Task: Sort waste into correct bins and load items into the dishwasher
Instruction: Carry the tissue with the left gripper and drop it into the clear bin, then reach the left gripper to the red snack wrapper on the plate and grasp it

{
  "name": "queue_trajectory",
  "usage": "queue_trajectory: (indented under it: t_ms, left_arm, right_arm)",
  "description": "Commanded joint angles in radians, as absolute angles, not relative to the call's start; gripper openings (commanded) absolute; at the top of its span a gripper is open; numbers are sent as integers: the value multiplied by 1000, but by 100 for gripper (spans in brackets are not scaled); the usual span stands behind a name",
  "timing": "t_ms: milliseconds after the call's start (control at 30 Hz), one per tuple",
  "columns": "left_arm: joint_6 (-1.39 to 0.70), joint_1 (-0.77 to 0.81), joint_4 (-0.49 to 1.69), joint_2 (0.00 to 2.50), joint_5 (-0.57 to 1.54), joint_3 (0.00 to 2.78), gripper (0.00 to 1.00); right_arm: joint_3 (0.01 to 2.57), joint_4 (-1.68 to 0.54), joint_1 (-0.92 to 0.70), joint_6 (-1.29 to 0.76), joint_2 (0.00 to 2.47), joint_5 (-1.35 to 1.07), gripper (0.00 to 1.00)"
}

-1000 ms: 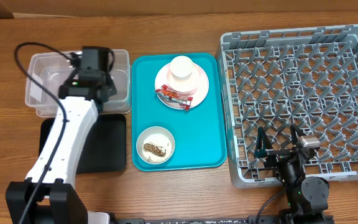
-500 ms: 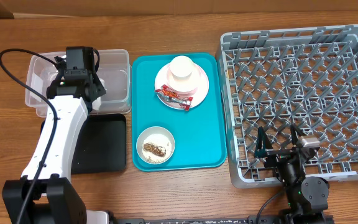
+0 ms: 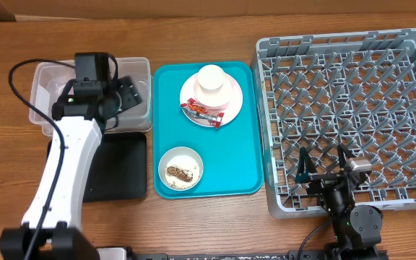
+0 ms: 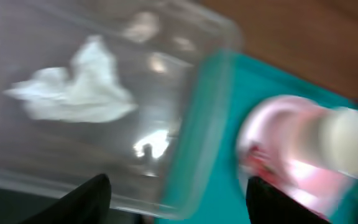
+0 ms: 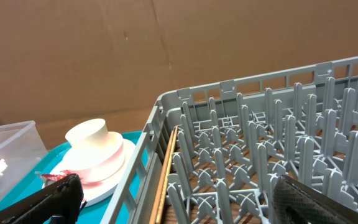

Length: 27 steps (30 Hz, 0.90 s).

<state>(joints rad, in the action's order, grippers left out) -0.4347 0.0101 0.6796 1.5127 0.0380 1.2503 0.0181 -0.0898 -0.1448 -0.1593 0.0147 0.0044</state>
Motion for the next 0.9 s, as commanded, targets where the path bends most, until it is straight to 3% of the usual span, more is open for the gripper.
queue_trajectory:
  t_ms: [0,100,367,467,567,867]
  left_arm:
    - [-423,84,660,1464,336,1285,70]
    - [-435,161,653,1480,334,1285,65]
    - [-566,374,579,1584,216,1285,63]
    - [-631,433,546,1626,167,1285,65]
    - [-695,480,518,1675,92,1285,73]
    - [-869,505,517,1797,-24,1285,79]
  right_arm:
    - [8,-84,-146,-161,3,7,100]
    - [8,-83,-146,-161,3,7,100]
    - [8,-84,-146,-161,3,7,100]
    - [8,-83,-146,-161,3,7,100]
    - [8,-84,-146,-161,3,6,100]
    - [8,-84,-146,-161,3,6,100]
